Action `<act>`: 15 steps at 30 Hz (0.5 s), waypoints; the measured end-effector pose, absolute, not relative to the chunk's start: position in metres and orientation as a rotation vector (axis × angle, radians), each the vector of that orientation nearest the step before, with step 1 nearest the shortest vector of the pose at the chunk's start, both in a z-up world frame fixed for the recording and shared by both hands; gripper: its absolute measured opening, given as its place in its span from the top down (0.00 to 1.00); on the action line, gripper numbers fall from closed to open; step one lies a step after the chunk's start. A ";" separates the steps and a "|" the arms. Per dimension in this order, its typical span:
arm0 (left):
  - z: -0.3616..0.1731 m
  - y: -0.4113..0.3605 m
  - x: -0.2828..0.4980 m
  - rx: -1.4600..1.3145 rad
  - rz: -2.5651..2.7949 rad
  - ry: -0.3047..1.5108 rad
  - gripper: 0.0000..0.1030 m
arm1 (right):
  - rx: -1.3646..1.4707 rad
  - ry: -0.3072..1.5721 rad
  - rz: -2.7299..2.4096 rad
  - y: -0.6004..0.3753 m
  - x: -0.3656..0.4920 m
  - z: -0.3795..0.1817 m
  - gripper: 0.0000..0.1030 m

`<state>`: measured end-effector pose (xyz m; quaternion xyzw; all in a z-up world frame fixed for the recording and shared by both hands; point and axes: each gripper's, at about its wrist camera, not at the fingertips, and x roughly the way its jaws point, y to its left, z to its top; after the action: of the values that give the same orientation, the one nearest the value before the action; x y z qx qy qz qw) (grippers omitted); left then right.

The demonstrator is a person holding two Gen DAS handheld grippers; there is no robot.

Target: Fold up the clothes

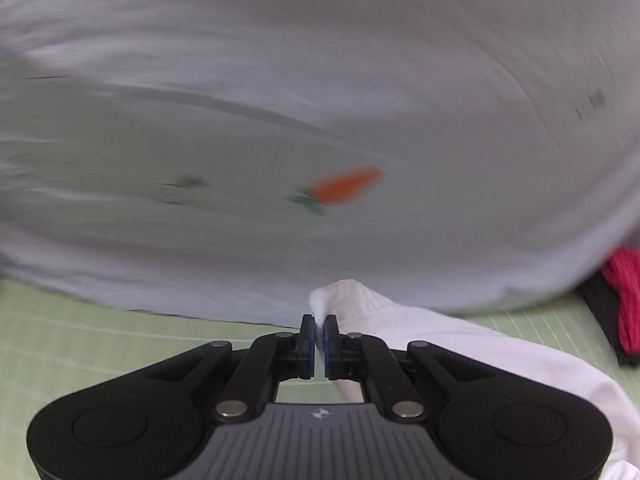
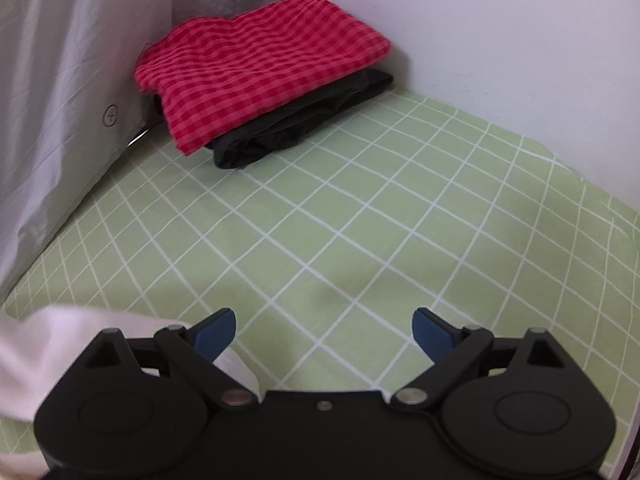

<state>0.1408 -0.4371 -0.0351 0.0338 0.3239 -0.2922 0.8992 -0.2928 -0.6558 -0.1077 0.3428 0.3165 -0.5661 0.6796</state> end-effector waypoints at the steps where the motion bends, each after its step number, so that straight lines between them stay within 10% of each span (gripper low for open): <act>1: -0.029 -0.416 0.141 0.069 -0.550 0.654 0.96 | 0.773 0.710 -1.262 -0.654 -0.290 -0.107 0.07; 15: -0.027 -0.146 0.139 -0.073 0.161 0.646 0.95 | 0.723 0.719 -1.121 -0.626 -0.254 -0.089 0.07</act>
<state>0.1390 -0.1456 -0.0270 -0.0359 0.3171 0.0791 0.9444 -0.2542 -0.6259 -0.0890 0.3278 0.3262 -0.5085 0.7264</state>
